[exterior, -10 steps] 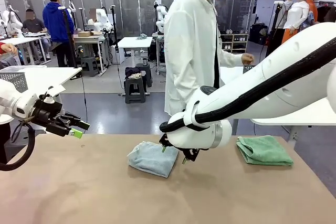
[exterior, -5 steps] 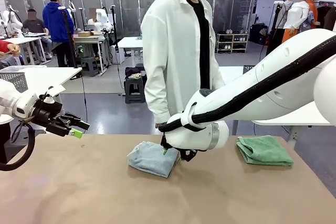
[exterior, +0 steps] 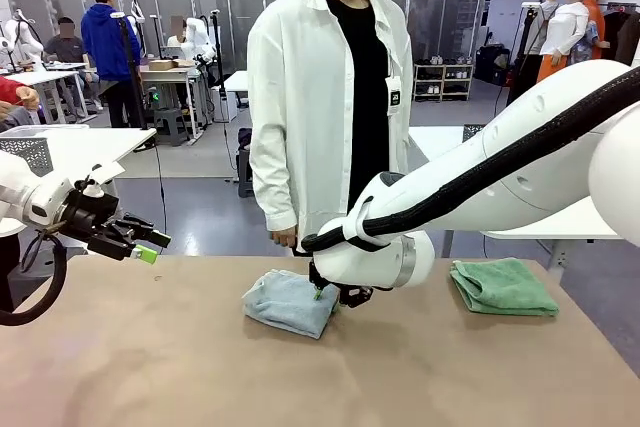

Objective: Fold the towels and place them in the basket.
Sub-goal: Stack the folded Towel with hook on the right side of the table.

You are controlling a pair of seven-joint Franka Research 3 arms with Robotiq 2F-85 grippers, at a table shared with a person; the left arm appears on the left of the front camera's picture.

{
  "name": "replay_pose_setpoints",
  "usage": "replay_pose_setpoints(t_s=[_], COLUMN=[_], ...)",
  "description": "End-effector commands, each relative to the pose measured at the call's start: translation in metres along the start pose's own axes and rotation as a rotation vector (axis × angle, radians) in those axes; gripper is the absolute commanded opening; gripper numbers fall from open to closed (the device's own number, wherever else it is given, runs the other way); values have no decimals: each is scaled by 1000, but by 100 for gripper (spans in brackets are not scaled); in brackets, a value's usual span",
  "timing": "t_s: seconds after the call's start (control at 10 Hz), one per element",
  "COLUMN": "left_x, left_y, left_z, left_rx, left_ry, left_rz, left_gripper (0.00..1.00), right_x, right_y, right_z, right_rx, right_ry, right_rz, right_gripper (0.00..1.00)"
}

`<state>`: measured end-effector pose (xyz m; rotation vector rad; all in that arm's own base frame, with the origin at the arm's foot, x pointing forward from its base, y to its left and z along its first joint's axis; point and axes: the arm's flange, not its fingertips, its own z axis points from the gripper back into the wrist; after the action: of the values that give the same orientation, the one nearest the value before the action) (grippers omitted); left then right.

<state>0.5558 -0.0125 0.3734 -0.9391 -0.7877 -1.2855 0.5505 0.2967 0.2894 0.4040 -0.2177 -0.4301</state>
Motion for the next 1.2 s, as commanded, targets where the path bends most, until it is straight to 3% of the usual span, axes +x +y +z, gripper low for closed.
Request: replay_pose_setpoints(t_s=[0.0, 0.1, 0.2, 0.3, 0.4, 1.1], left_x=[1, 1, 1, 1, 1, 1], left_y=[-2, -2, -2, -2, -2, -2], left_z=[0, 0, 0, 0, 0, 0], left_rx=[3, 3, 3, 3, 3, 3], left_ry=[2, 2, 2, 2, 2, 2], left_rz=[-1, -1, -1, -1, -1, -1], left_gripper=[80, 80, 80, 80, 80, 80], right_x=[1, 1, 0, -1, -1, -1], right_y=[3, 3, 3, 3, 3, 1], right_z=[-5, -5, -4, -2, -1, -1], right_rx=[26, 26, 24, 11, -2, 2], right_ry=[-12, -13, -11, -5, -9, -2], right_rz=[2, 4, 7, 24, 39, 31], right_gripper=[22, 36, 2, 16, 0, 0])
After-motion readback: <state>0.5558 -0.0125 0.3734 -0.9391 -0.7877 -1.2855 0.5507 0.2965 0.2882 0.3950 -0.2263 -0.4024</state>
